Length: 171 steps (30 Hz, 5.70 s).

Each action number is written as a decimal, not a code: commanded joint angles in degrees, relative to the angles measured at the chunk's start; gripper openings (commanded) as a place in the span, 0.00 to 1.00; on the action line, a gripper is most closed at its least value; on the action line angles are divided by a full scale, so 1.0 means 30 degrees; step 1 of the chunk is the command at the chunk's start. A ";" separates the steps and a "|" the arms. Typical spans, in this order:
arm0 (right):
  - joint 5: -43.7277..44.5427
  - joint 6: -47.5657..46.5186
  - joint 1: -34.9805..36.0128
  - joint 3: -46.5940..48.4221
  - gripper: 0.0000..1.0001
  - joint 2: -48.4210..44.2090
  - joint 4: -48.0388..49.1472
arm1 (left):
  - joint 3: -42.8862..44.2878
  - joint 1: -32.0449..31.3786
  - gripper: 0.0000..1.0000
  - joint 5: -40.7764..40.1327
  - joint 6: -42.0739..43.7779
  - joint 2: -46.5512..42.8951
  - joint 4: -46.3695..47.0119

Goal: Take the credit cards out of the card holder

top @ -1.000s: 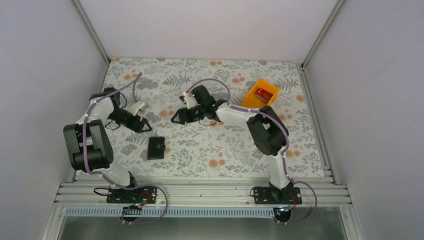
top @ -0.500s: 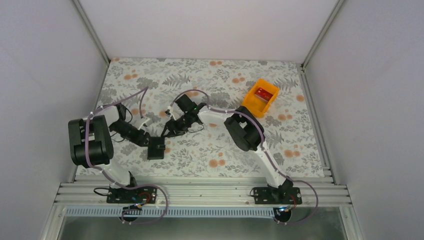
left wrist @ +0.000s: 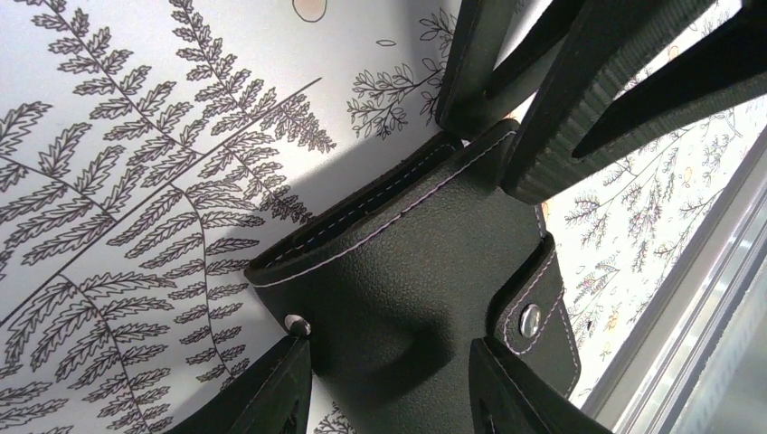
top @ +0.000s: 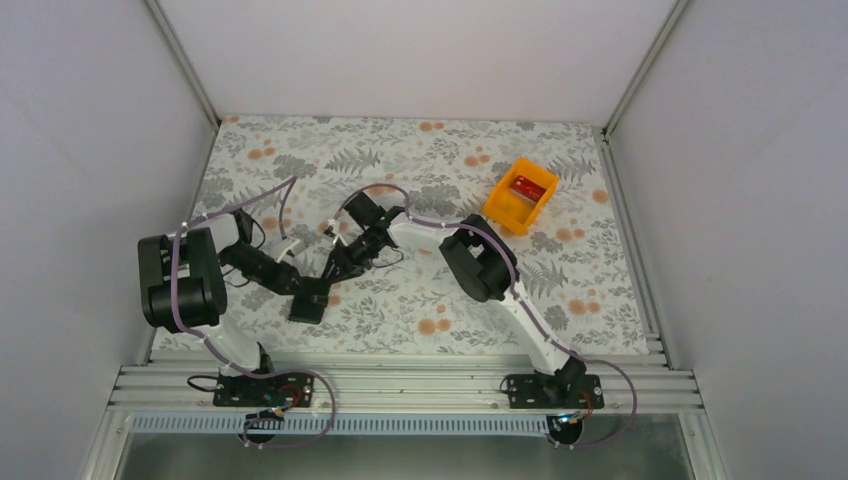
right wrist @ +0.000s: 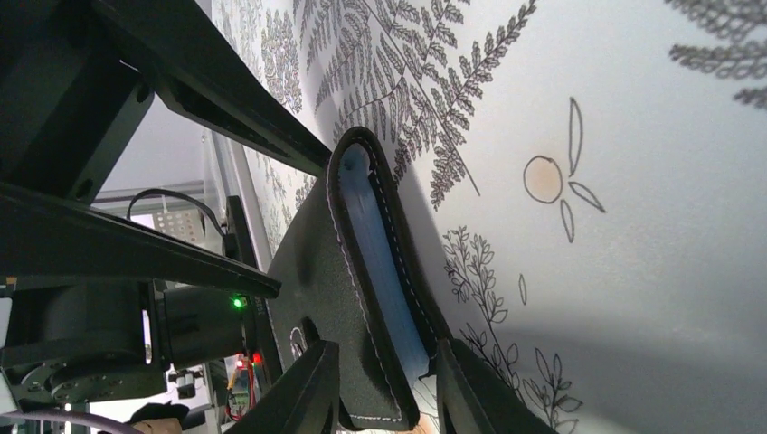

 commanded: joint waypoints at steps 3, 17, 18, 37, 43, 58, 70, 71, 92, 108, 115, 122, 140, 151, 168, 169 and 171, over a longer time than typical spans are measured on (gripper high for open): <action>-0.0848 -0.0760 0.0586 0.0922 0.17 0.0805 -0.0793 | -0.0086 -0.0120 0.44 0.0859 0.0537 0.0212 0.0407; -0.0785 -0.3427 0.0293 0.1452 0.04 -0.0902 -0.0932 | 0.0826 -0.0034 0.65 0.2195 0.1866 -0.0199 -0.0256; -0.0716 -0.3728 0.0224 0.1452 0.04 -0.1002 -0.1038 | 0.0957 0.0008 0.67 0.2430 0.2133 -0.0274 -0.0313; 0.2226 -1.0319 -0.0052 0.0029 0.04 -0.5074 -0.2370 | 0.2057 0.1671 0.80 0.8857 0.8263 -0.0565 -0.2807; 0.2647 -1.1503 -0.0050 0.0374 0.04 -0.5044 -0.3043 | 0.1842 0.1667 0.80 0.9254 0.7932 -0.0571 -0.0377; 0.5215 -1.4637 -0.0043 0.0012 0.04 -0.8584 -0.4788 | 0.5784 0.1278 0.80 1.0038 1.6564 -0.0469 -0.6563; 0.6608 -1.6038 -0.0067 0.0507 0.04 -1.0888 -0.5726 | 0.7887 -0.1854 0.82 0.9832 1.4524 -0.2366 -0.6624; 0.6620 -1.6074 -0.0070 0.0455 0.04 -1.1058 -0.5668 | 0.7769 -0.1992 0.79 0.9918 1.4541 -0.2413 -0.6624; 0.1607 -0.8888 -0.5052 -0.7427 0.99 -1.6317 0.4740 | 0.8507 -0.1867 0.03 1.4591 0.9875 -0.4240 -0.6563; 0.1973 -0.7825 -0.2636 -0.7327 0.97 -1.2971 0.7899 | 0.9843 -0.2140 0.02 1.4204 0.1937 -0.5668 -0.2602; -0.0501 -0.9808 -0.2705 -0.6078 0.99 -1.3330 0.6279 | 0.9463 -0.2571 0.02 1.2450 0.2536 -0.5790 -0.2752; -0.0320 -0.7647 -0.2795 -0.4685 0.81 -1.2742 0.6971 | 0.9434 -0.3100 0.02 1.1642 0.1970 -0.5929 -0.2213; -0.0625 -0.8772 -0.3282 -0.3695 0.04 -1.3511 0.5327 | 0.8896 -0.3285 0.53 1.2427 0.4187 -0.5811 -0.3917; -0.1653 -1.0918 -0.3461 -0.2870 0.04 -1.4423 0.3842 | 0.8986 -0.3375 0.38 1.5618 0.5806 -0.5522 -0.4956; 1.4212 -0.4845 -0.3607 -0.0974 0.59 -1.3043 0.1795 | 0.8006 -0.3402 0.02 0.8496 -0.7934 -0.6230 0.4073; 1.5748 -0.4253 -0.3504 -0.0913 0.57 -1.3041 0.1364 | 0.7948 -0.3402 0.02 0.7513 -0.8796 -0.6210 0.4644; 1.9220 -0.3321 -0.2791 -0.1669 0.54 -1.3555 0.1526 | 0.7987 -0.3424 0.02 0.5828 -1.0056 -0.6152 0.5383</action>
